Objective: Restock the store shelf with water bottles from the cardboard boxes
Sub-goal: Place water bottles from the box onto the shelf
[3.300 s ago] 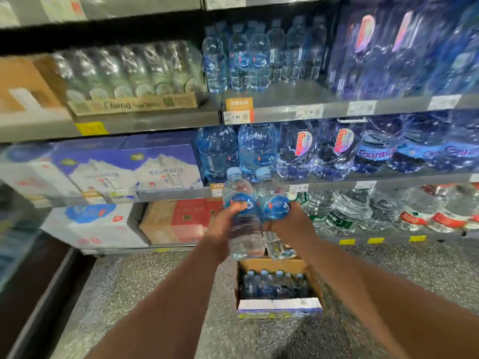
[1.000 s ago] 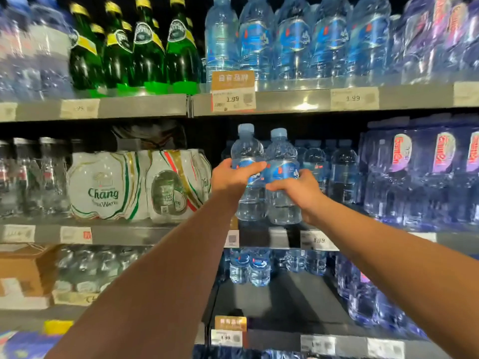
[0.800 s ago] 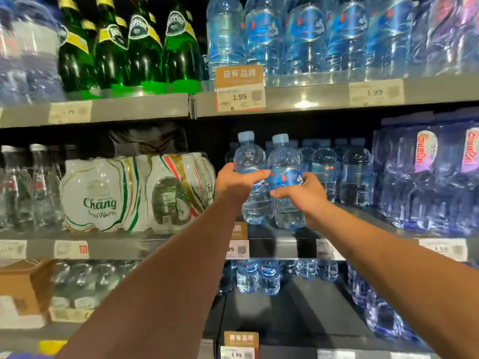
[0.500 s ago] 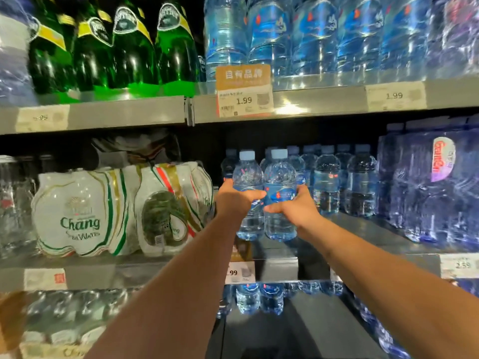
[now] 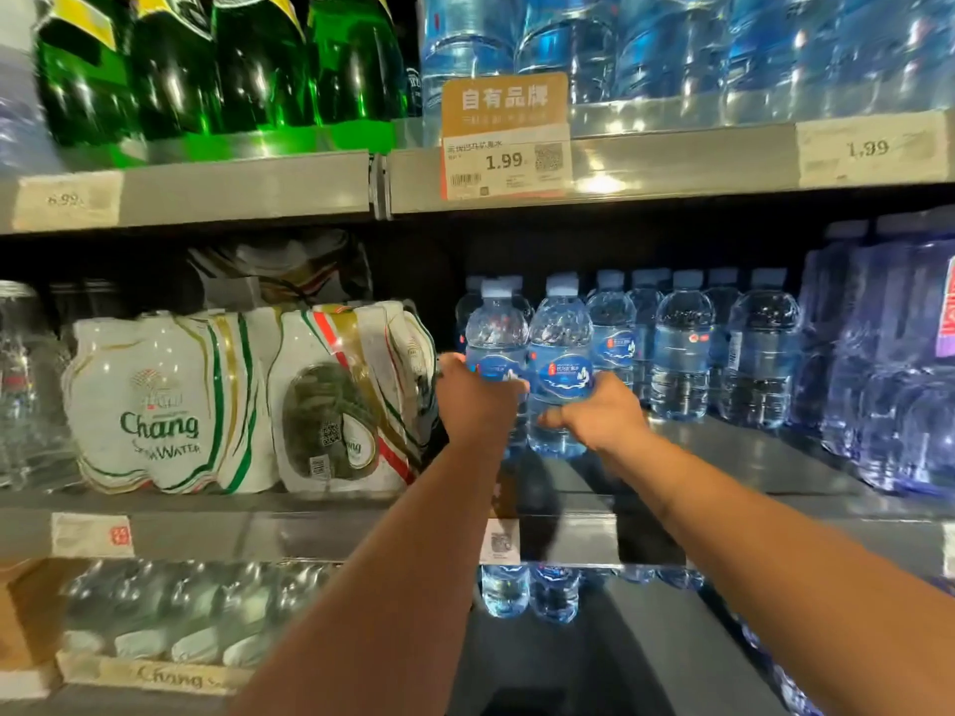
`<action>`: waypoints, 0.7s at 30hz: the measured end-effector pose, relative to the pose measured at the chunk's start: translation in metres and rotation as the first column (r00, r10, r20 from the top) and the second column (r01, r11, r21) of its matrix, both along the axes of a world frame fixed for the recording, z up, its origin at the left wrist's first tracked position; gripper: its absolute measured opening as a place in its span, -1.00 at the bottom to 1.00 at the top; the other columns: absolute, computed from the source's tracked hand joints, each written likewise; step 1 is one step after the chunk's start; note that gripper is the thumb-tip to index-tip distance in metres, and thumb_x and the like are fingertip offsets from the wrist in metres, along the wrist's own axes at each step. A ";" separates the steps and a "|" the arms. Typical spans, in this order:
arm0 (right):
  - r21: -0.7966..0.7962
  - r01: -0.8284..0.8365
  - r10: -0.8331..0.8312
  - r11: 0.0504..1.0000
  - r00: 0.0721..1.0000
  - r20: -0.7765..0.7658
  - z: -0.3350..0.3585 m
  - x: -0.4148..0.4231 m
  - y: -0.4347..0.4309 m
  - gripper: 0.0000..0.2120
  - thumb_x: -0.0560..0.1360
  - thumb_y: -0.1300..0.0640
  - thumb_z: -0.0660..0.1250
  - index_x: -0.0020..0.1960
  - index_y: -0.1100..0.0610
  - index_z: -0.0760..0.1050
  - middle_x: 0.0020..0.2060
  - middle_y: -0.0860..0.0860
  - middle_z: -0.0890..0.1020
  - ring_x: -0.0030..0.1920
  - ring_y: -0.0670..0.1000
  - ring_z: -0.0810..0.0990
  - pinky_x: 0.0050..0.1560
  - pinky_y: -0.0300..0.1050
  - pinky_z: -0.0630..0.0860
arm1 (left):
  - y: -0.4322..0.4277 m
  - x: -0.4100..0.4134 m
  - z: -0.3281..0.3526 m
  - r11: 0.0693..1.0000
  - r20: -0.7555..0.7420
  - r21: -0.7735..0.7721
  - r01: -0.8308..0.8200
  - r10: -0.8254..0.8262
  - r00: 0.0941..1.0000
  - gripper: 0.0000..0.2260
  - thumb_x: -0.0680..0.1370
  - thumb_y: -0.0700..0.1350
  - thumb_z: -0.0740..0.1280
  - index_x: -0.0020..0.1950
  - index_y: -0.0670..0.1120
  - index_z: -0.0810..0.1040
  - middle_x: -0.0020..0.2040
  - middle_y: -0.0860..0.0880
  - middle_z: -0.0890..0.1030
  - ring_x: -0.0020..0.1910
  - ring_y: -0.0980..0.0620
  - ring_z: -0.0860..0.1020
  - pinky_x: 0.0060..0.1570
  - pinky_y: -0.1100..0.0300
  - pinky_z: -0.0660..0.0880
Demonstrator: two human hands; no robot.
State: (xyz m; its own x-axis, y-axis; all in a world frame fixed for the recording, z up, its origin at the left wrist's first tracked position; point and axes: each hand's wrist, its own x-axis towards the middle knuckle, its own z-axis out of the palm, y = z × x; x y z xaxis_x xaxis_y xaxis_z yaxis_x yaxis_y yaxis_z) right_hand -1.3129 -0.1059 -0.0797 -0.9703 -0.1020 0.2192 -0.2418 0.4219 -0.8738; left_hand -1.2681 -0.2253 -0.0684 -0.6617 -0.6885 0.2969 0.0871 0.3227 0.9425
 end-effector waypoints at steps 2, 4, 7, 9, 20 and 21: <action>0.006 -0.006 0.006 1.000 1.000 -0.011 -0.001 -0.001 -0.004 -0.31 0.26 0.10 0.59 0.27 0.22 0.35 0.09 0.10 0.55 0.00 0.07 0.53 -0.02 -0.14 0.47 | -0.003 0.000 -0.006 1.000 0.147 -0.024 0.004 -0.001 0.989 -0.50 0.37 -0.23 0.51 0.21 -0.13 0.35 0.08 -0.08 0.53 -0.09 0.05 0.54 -0.34 0.38 0.40; -0.004 -0.025 0.025 1.000 1.000 0.001 -0.003 -0.001 -0.005 -0.29 0.26 0.12 0.59 0.31 0.20 0.34 0.12 0.12 0.56 0.03 0.09 0.54 0.08 -0.07 0.51 | -0.006 -0.001 -0.010 0.998 0.251 -0.061 0.012 0.004 0.968 -0.41 0.38 -0.19 0.51 0.31 -0.18 0.31 0.10 -0.09 0.52 -0.01 -0.03 0.52 -0.16 0.23 0.42; 0.066 -0.037 0.035 0.997 0.999 0.035 -0.004 -0.002 -0.006 -0.32 0.29 0.19 0.54 0.33 0.17 0.34 0.14 0.12 0.55 -0.02 0.06 0.51 0.04 -0.06 0.50 | -0.008 -0.006 -0.009 0.995 0.286 -0.099 0.022 0.007 0.958 -0.37 0.37 -0.14 0.52 0.33 -0.19 0.28 0.11 -0.10 0.51 -0.03 0.00 0.47 -0.07 0.17 0.43; 0.113 0.004 -0.008 0.994 0.999 0.037 -0.003 -0.004 -0.007 -0.39 0.29 0.17 0.54 0.28 0.20 0.39 0.08 0.13 0.56 -0.04 0.08 0.52 -0.04 -0.08 0.50 | -0.009 -0.009 -0.008 0.991 0.313 -0.128 0.036 0.006 0.950 -0.43 0.40 -0.12 0.50 0.29 -0.18 0.30 0.02 -0.04 0.49 -0.08 0.05 0.47 -0.12 0.23 0.42; 0.168 0.095 -0.096 0.981 0.995 0.003 -0.008 -0.019 -0.023 -0.49 0.25 0.03 0.59 0.06 0.15 0.43 -0.06 0.07 0.55 -0.10 0.07 0.52 -0.17 -0.12 0.46 | -0.017 -0.019 -0.013 0.956 0.342 -0.292 0.023 0.082 0.936 -0.86 0.53 -0.20 0.33 0.08 -0.18 0.51 0.05 -0.11 0.59 -0.13 -0.01 0.47 -0.20 0.21 0.34; 0.177 0.100 -0.101 0.979 0.995 -0.007 -0.008 -0.019 -0.024 -0.48 0.27 0.03 0.57 0.10 0.16 0.42 -0.06 0.07 0.55 -0.11 0.07 0.50 -0.19 -0.14 0.43 | -0.018 -0.019 -0.014 0.962 0.342 -0.273 0.022 0.075 0.937 -0.91 0.54 -0.21 0.33 0.01 -0.18 0.50 0.04 -0.12 0.59 -0.16 -0.01 0.46 -0.20 0.21 0.34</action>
